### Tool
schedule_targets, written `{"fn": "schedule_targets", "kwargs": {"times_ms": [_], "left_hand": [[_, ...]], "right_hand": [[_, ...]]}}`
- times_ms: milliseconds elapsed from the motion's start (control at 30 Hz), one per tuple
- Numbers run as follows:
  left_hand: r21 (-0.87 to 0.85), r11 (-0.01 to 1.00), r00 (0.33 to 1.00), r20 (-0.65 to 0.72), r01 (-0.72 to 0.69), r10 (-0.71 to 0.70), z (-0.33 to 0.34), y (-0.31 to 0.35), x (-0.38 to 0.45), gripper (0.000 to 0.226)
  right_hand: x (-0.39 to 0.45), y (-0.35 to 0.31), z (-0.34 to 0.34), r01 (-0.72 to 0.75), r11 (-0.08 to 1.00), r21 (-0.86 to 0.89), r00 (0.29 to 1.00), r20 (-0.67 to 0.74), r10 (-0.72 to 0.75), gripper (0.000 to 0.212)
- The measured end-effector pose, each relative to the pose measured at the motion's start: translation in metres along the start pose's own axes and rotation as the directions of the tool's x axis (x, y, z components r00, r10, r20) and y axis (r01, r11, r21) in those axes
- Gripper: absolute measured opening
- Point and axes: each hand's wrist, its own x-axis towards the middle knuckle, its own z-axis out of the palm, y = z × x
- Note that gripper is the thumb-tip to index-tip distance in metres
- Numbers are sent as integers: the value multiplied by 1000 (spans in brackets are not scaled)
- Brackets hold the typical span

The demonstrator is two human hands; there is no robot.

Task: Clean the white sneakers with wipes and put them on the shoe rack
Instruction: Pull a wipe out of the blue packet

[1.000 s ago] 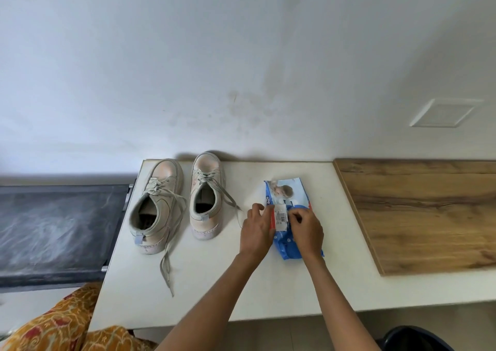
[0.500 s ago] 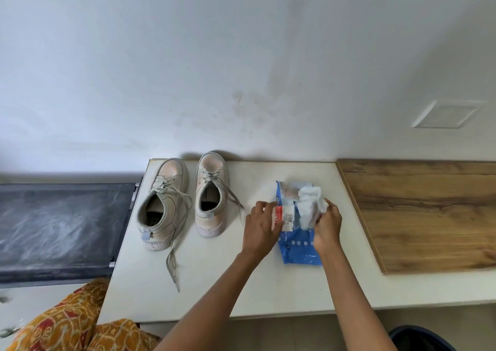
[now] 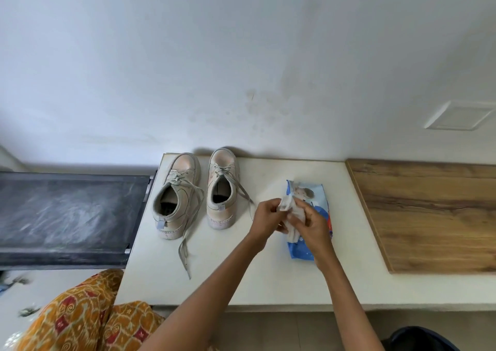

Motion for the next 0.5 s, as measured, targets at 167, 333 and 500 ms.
{"fn": "schedule_targets", "kwargs": {"times_ms": [167,333,500], "left_hand": [[125,988,994,53,92,-100,-14,-18,-10,30],[269,963,998,-69,14,5,-7,-29,-7,24],[281,959,994,-106,17,14,-3,-22,0,32]], "right_hand": [[-7,28,6,82,955,-287,936,-308,-172,18],[-14,57,25,107,817,-567,914,-268,-305,29],[29,57,17,146,705,-694,953,-93,-288,43]]}}
